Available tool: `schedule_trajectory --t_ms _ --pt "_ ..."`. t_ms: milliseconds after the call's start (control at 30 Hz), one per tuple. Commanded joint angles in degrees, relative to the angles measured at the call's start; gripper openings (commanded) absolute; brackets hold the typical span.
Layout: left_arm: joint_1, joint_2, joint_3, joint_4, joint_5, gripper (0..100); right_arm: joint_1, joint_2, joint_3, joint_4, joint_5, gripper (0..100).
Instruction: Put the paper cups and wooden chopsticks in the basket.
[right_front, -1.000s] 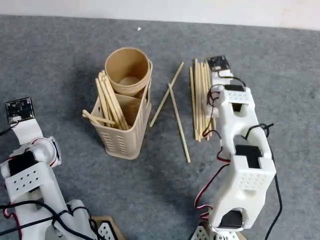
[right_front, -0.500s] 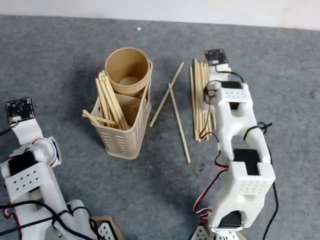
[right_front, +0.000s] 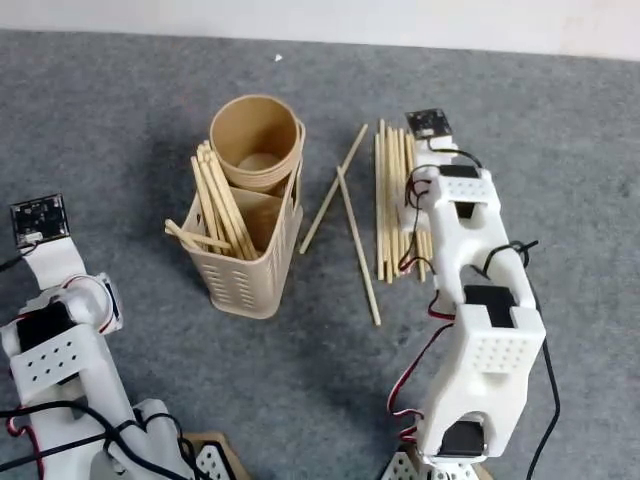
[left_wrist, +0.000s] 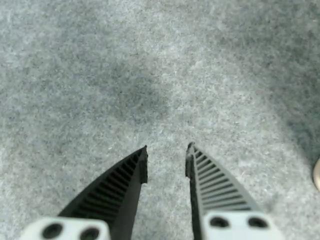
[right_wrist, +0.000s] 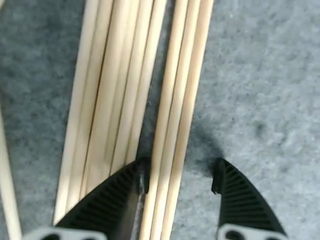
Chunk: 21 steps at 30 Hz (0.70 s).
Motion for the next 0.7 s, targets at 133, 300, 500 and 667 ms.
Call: schedule_trajectory --t_ms 133,300,500,667 --pt "0.92 -0.92 -0.22 -0.79 -0.26 16 2.59 0.22 -1.19 0.22 -0.18 9.6" --pt "0.92 -0.92 -0.22 -0.79 -0.26 16 2.42 0.40 -1.19 0.22 -0.09 0.2" --pt "0.92 -0.92 -0.22 -0.79 -0.26 16 2.42 -0.13 -1.54 0.48 -0.53 0.5" --pt "0.92 -0.92 -0.22 -0.79 -0.26 16 2.24 -10.07 -1.63 1.01 -5.36 0.5"
